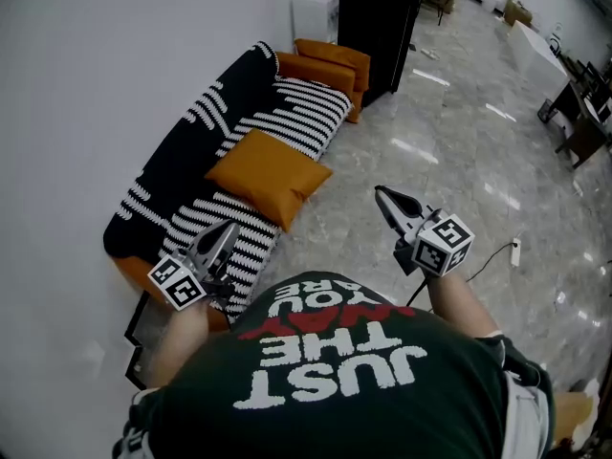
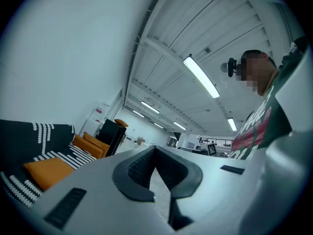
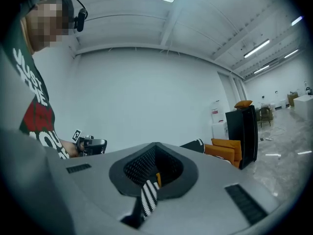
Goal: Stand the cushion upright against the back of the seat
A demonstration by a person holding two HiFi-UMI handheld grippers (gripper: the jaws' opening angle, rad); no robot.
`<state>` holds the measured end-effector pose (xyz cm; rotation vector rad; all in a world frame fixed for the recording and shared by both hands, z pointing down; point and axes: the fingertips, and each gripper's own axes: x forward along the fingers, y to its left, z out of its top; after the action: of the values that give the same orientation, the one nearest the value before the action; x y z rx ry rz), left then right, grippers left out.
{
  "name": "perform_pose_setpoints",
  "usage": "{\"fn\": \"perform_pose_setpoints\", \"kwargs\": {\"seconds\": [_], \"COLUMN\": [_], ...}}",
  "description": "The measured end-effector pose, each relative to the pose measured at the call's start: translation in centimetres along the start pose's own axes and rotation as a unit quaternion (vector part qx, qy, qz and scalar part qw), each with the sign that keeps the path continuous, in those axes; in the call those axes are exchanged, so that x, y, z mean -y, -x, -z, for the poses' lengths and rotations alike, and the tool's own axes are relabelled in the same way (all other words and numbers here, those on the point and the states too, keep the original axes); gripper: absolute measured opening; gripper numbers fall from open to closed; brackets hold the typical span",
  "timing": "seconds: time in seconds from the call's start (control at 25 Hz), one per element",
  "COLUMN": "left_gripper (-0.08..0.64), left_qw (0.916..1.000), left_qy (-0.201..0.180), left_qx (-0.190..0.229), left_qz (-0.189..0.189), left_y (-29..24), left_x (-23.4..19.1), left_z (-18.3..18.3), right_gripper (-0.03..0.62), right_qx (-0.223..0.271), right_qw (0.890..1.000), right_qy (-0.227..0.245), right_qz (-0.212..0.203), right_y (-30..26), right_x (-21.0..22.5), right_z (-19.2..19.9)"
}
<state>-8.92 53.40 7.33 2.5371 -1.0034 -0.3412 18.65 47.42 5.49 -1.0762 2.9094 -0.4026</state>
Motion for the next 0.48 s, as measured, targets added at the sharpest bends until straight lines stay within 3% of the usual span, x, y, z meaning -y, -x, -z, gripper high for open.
{"fn": "perform_pose_setpoints", "kwargs": {"seconds": [0.48], "left_gripper": [0.011], "left_qw": [0.9997], "left_qy": [0.006], "left_qx": [-0.013], "left_qz": [-0.022], "left_y": [-5.0], "left_x": [3.1], "left_z": [2.0], "right_gripper": [0.025], "right_qx": [-0.007], "right_qw": [0.999], "right_qy": [-0.029], "right_qz": [0.014], "right_y": [4.8], "right_x": [6.4], "right_z": [1.9]}}
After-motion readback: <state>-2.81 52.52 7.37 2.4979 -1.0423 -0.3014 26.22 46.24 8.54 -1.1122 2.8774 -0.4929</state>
